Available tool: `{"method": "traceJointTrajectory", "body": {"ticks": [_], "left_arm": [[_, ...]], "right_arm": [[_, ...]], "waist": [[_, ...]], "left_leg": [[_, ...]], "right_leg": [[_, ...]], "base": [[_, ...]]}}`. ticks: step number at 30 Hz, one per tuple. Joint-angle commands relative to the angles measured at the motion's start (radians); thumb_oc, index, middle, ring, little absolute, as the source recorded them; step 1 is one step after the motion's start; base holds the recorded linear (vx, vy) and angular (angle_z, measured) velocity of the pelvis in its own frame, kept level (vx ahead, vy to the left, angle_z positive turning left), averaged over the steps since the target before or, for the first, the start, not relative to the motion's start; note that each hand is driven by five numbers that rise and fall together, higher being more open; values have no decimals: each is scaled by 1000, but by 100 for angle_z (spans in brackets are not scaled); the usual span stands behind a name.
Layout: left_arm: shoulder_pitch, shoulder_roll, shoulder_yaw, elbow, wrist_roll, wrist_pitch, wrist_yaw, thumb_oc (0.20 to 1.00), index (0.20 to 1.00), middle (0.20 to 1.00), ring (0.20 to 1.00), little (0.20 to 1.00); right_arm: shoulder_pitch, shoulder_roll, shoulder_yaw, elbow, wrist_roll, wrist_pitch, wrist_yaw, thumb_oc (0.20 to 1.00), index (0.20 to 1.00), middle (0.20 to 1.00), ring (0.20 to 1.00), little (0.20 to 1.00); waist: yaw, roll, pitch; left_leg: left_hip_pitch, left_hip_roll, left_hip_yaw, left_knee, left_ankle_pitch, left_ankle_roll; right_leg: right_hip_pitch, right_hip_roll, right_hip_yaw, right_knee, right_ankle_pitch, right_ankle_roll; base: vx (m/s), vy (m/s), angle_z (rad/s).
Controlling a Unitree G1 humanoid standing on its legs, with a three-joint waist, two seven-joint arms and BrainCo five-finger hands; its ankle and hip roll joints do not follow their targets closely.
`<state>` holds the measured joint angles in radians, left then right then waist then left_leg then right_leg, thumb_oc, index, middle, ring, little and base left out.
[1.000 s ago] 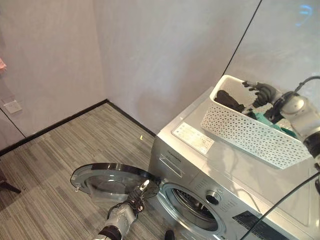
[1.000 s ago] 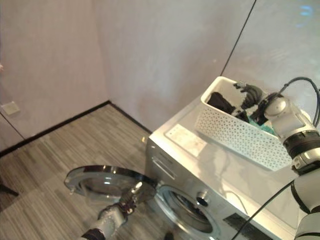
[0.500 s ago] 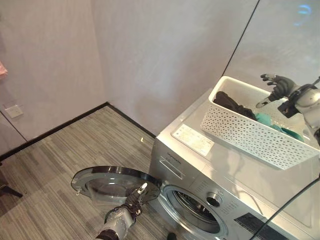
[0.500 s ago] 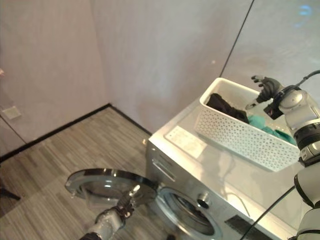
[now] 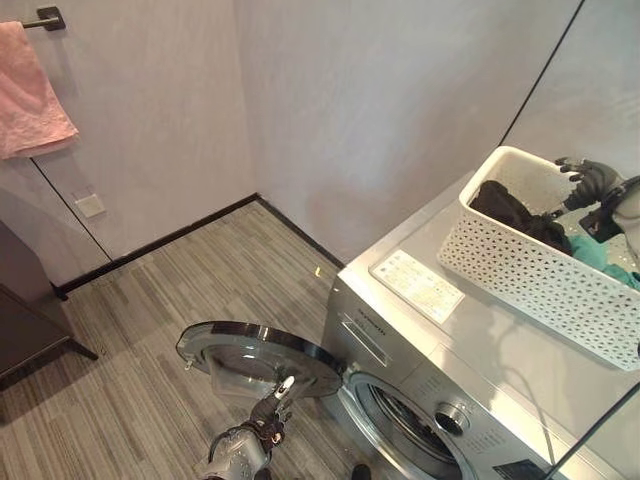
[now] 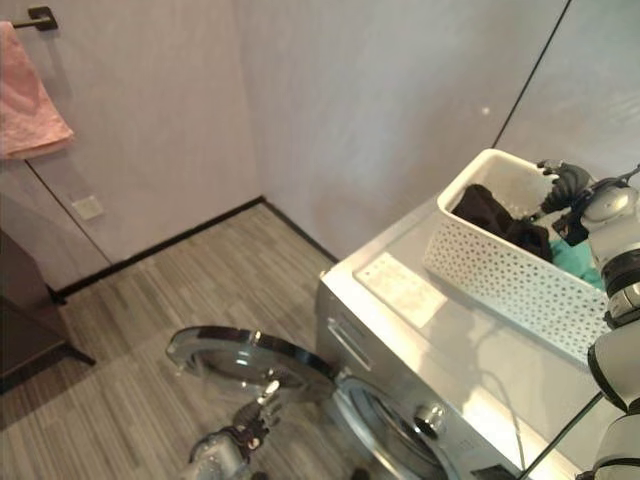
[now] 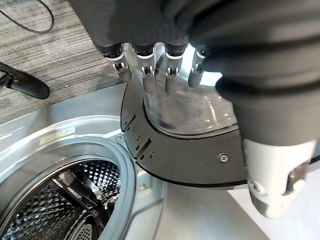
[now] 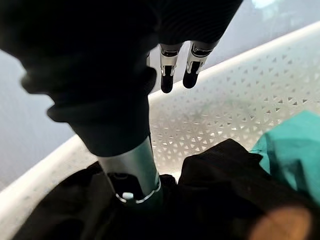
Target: Grab the laundry basket,head to the washer,open it,put in the laundry and shut it.
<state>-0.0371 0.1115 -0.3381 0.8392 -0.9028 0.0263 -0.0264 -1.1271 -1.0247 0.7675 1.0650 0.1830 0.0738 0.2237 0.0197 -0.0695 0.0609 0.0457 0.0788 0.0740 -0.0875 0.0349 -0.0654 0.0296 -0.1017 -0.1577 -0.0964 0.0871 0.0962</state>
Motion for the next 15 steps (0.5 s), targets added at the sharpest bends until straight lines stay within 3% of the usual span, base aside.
{"method": "traceJointTrajectory", "body": {"ticks": [1,9,15], "left_arm": [[-76,-4,-58,-4,-7,-17,-32,1000,1000,1000,1000,1000],[-75,-19,-83,-3,-8,-3,-46,1000,1000,1000,1000,1000],[-75,-18,-92,-8,-10,-4,-59,1000,1000,1000,1000,1000]], "right_arm": [[-151,-25,59,24,-13,-6,-7,1000,1000,1000,1000,1000],[-45,-25,129,-108,-51,-4,72,1000,1000,1000,1000,1000],[12,-5,165,-170,-32,0,134,1000,1000,1000,1000,1000]], "waist": [[15,-72,34],[16,-109,36],[25,-114,44]], "left_leg": [[21,-3,-29,86,-126,4],[43,14,-30,85,-135,3],[56,22,-16,61,-129,-1]], "right_leg": [[17,-3,18,14,-77,6],[27,18,24,17,-85,-2],[17,27,35,13,-83,1]], "base": [[37,0,10],[26,-3,3],[-4,-5,-2]]}}
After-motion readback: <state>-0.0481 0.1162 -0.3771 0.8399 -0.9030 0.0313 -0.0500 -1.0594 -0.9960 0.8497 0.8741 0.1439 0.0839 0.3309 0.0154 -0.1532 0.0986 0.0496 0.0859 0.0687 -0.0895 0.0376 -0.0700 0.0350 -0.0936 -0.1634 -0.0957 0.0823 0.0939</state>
